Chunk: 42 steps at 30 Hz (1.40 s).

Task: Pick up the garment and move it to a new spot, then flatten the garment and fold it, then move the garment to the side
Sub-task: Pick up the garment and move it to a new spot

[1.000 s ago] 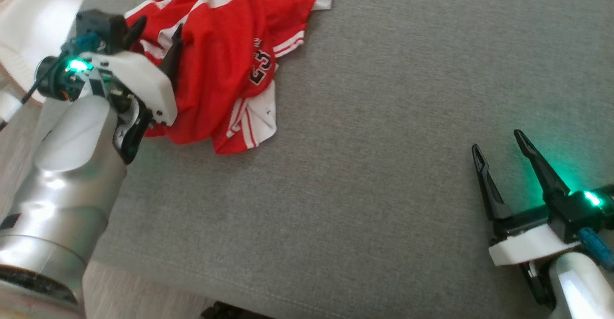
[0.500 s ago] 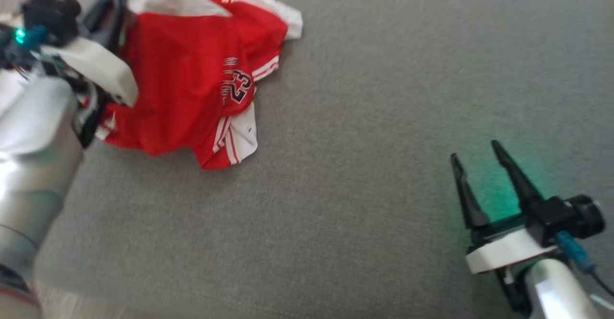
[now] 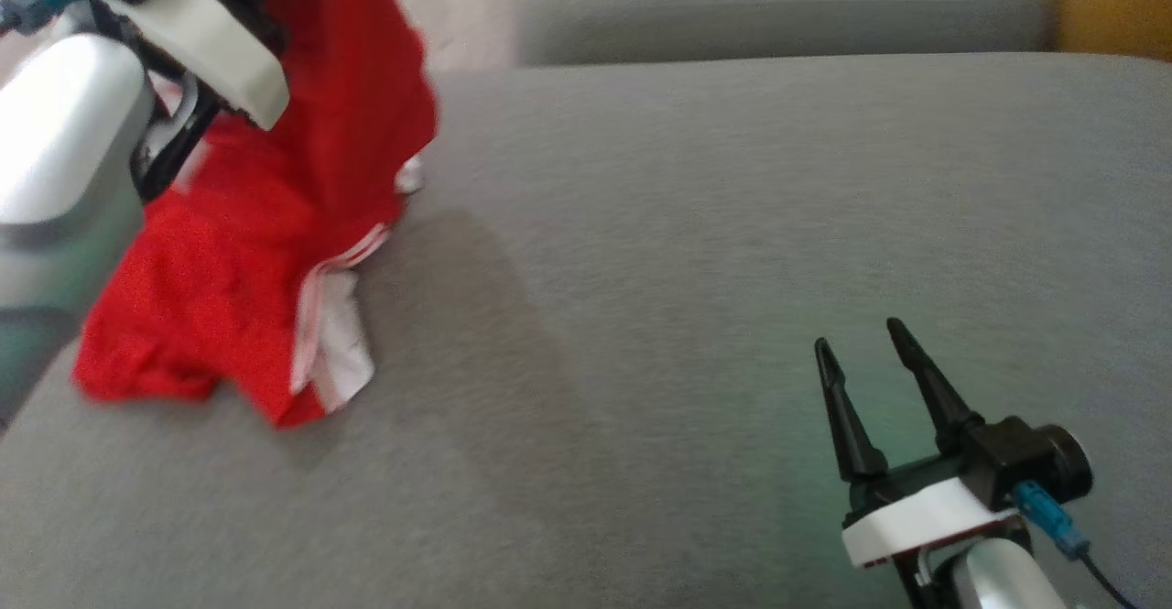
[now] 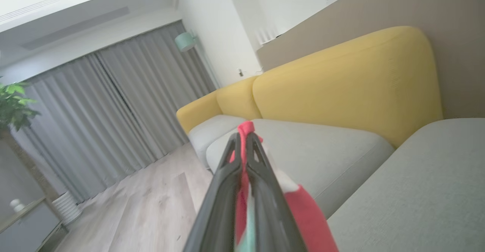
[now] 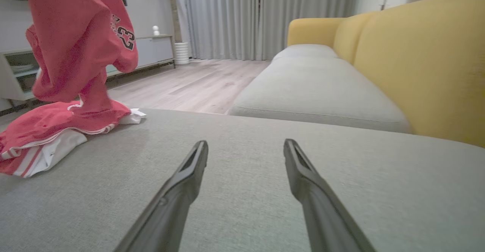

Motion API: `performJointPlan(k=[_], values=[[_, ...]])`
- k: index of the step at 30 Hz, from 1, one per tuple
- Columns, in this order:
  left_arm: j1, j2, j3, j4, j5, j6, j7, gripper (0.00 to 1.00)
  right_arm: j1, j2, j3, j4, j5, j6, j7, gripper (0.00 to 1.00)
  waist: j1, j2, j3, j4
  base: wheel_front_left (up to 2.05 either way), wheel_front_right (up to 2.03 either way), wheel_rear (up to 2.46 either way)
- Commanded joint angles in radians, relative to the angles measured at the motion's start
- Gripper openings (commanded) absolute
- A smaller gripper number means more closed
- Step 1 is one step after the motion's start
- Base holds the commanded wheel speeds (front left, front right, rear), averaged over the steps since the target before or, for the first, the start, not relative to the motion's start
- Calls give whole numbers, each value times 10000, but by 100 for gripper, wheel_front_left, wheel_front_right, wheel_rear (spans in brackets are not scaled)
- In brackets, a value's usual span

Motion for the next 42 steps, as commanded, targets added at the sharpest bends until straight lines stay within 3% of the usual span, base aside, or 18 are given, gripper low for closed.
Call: performJointPlan(k=[1,7,14,24,30,31,32,33,37,42], values=[[-1001,462,263,-257,-108,18,73,0,-235,64,246,-329,110,-7,-63,100,3,0,-741,-1286,0,0,0],[-1295,339,-292,-654,-441,18,185,0,-271,206,325,-396,204,-7,-63,100,3,0,-701,-2628,0,0,0],[-1013,-388,-1190,-1279,-879,18,223,0,-387,269,463,-502,367,-7,-63,100,3,0,11,-3639,0,0,0],[1159,-1777,-1782,-977,-183,17,592,0,-942,277,1045,-701,1132,-7,-63,100,3,0,1286,-4449,0,0,0],[2791,-2491,-1790,-332,413,17,504,0,-1074,278,1199,-665,1381,-7,-63,100,3,0,1690,-4467,0,0,0],[2911,-2619,-1790,-186,380,17,373,14,-1065,278,1182,-649,1390,-7,-63,100,3,0,1698,-4391,0,0,0],[2986,-2732,-1791,-56,394,17,234,78,-1049,278,1163,-632,1385,-7,-63,100,3,0,1685,-4306,0,0,0],[3032,-2844,-1791,98,415,17,70,100,-1022,278,1124,-610,1377,-7,-63,100,3,0,1638,-4192,0,0,0],[3218,-3307,-1466,727,399,86,-300,100,-835,278,881,-472,1261,-7,-63,100,3,0,1198,-3581,0,0,0],[4280,-3448,509,-98,728,1128,-337,100,-519,278,478,-334,996,-7,-63,100,3,0,406,-2616,0,0,0]])
